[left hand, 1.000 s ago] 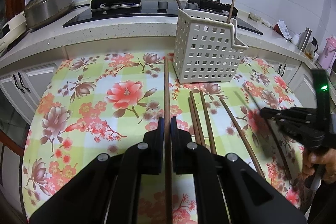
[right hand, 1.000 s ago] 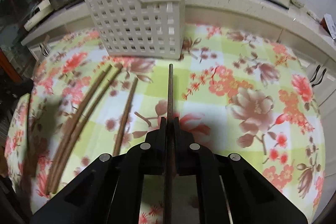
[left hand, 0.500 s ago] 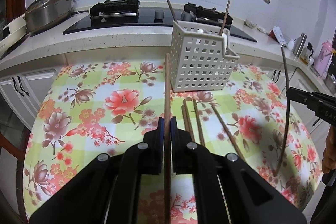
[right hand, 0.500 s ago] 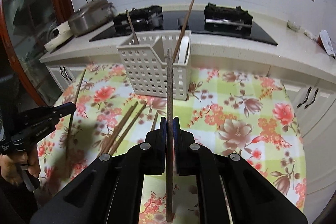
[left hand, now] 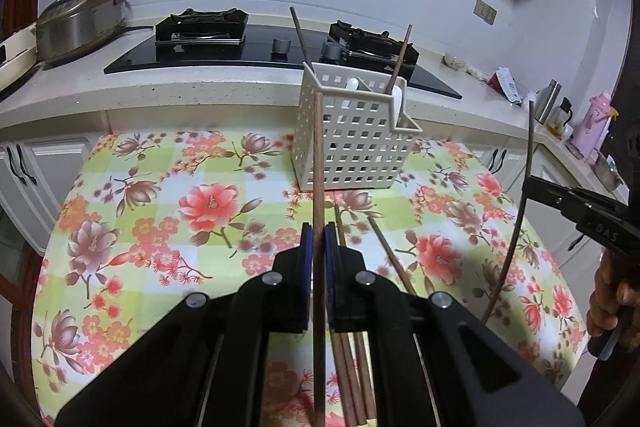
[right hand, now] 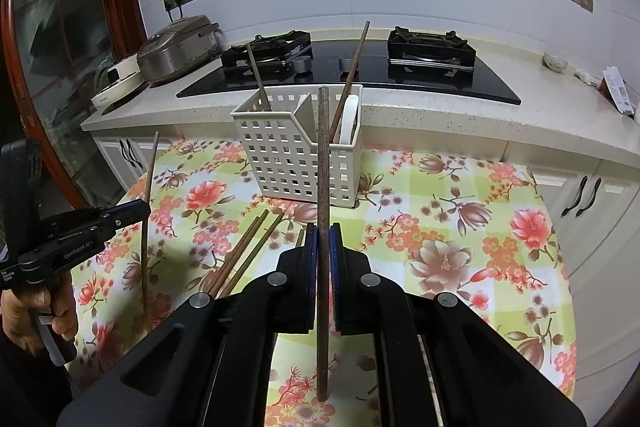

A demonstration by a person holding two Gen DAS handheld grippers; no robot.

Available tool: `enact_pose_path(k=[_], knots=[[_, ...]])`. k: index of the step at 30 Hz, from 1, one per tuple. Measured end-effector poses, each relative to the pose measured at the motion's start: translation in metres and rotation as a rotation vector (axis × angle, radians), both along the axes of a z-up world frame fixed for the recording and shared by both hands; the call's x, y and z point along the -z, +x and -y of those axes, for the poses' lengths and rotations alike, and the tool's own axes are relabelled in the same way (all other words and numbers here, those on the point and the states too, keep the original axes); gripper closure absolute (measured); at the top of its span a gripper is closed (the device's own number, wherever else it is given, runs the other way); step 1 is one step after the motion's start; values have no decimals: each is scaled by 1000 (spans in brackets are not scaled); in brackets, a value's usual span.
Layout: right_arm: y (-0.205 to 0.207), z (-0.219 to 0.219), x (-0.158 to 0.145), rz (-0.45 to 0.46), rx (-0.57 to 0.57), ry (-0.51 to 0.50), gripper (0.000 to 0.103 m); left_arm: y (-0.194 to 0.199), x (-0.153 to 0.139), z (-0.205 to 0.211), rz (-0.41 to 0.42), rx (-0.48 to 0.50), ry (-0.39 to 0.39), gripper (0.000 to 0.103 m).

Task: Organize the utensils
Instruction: 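Lift both chopsticks upright and carry them over the white caddy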

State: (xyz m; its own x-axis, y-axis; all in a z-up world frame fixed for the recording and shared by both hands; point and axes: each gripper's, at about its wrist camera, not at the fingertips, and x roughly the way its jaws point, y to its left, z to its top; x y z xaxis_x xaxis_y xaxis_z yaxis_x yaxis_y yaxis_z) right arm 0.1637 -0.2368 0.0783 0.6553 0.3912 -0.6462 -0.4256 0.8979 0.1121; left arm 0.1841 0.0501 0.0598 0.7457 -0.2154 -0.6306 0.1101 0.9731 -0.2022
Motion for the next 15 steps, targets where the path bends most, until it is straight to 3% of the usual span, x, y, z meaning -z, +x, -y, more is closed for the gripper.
enact_pose_path(k=[15], knots=[[18, 2, -11, 2, -4, 16, 96, 21, -55, 0, 113, 11, 6, 97]])
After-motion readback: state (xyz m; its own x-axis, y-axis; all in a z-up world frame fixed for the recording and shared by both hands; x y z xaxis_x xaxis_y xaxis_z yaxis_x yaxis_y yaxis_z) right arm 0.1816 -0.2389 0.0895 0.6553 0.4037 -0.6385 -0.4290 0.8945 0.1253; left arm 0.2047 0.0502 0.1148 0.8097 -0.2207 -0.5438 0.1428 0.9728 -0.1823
